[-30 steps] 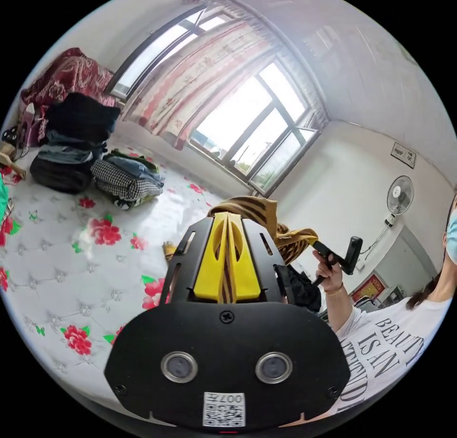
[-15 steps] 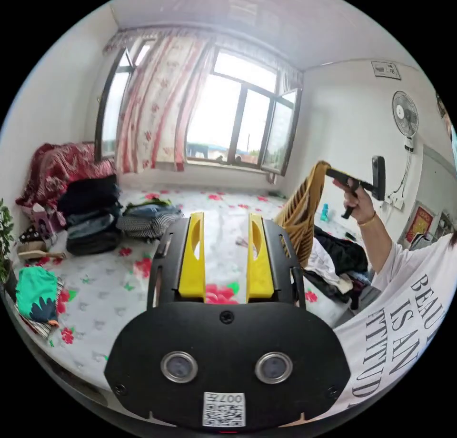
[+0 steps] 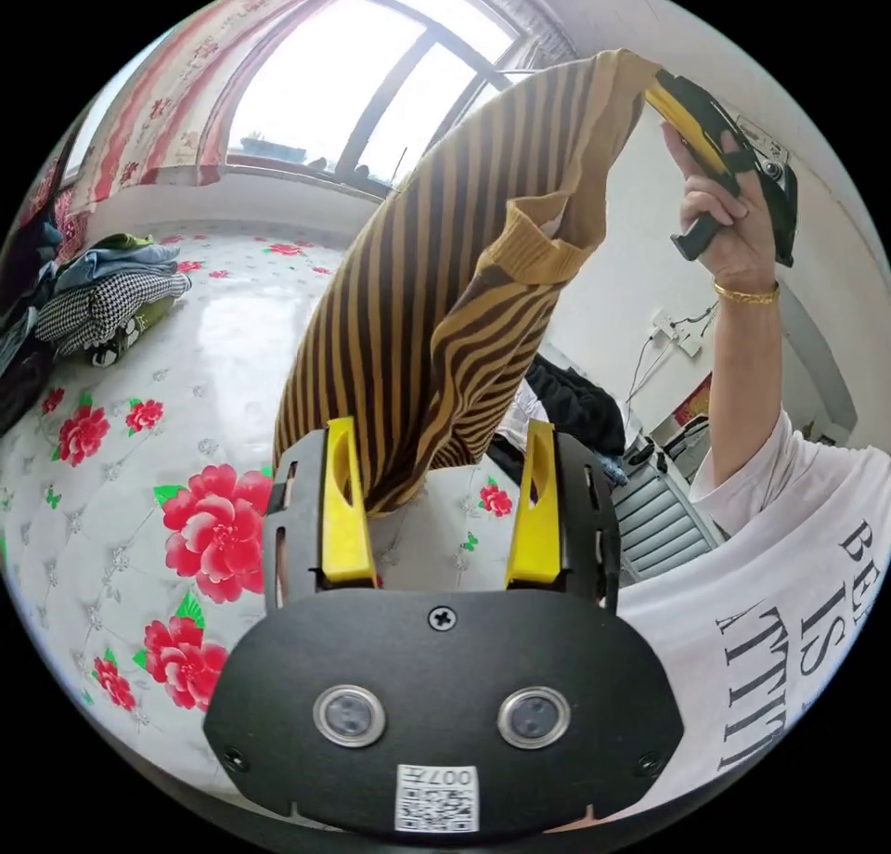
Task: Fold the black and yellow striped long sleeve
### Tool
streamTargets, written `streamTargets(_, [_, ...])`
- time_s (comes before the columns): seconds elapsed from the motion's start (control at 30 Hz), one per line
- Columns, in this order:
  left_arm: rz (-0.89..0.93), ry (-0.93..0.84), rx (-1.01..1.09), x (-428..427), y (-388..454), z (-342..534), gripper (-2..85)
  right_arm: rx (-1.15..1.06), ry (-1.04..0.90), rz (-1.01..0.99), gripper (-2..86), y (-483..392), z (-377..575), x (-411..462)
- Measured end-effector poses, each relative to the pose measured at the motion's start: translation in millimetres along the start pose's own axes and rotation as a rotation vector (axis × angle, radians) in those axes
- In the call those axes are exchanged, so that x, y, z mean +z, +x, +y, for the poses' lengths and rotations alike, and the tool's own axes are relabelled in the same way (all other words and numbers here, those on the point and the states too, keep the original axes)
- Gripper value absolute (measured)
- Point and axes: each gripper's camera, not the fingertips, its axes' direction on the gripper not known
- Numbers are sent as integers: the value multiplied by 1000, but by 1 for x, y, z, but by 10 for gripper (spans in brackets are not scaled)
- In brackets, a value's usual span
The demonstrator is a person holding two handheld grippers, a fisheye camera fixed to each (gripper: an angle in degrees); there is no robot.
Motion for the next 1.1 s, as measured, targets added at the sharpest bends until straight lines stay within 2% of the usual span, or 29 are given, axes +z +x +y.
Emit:
streamTargets(0.03, [-75,-19,-24,-2,0,-4,77,-13,2,8,10,-3,-1,-3])
streamTargets(0.13, [-156,18,-30,-36,-4,-7,5,-37,-8,64,10,1,2,-13])
streamTargets(0.23, [-217,146,-44,-108,-13,0,-5,-5,-19,101,11,22,16,-27])
streamTargets(0.37, [-239,259,-55,-191,-6,4,-7,16,39,33,12,34,38,-53])
streamTargets(0.47, [-261,362,95,-253,42,6,-8,-54,95,82,13,12,35,-88])
streamTargets(0.6, [-345,506,376,-333,125,7,-7,-231,291,176,13,-25,13,-146])
streamTargets(0.7, [-410,578,419,-370,155,2,-7,-340,385,256,14,-40,-8,-154])
streamTargets(0.8, [-514,591,424,-380,159,-16,-4,-370,383,295,18,-28,-39,-108])
streamTargets(0.9, [-698,542,341,-360,119,-60,3,-292,234,254,27,11,-77,-11])
streamTargets(0.97, [-833,502,203,-339,65,-94,19,-171,70,154,37,45,-90,66])
streamTargets(1.03, [-930,291,-58,-299,-41,-125,61,-13,-162,89,48,83,-70,161])
streamTargets(1.1, [-919,127,-284,-273,-115,-113,70,55,-243,127,50,99,-27,201])
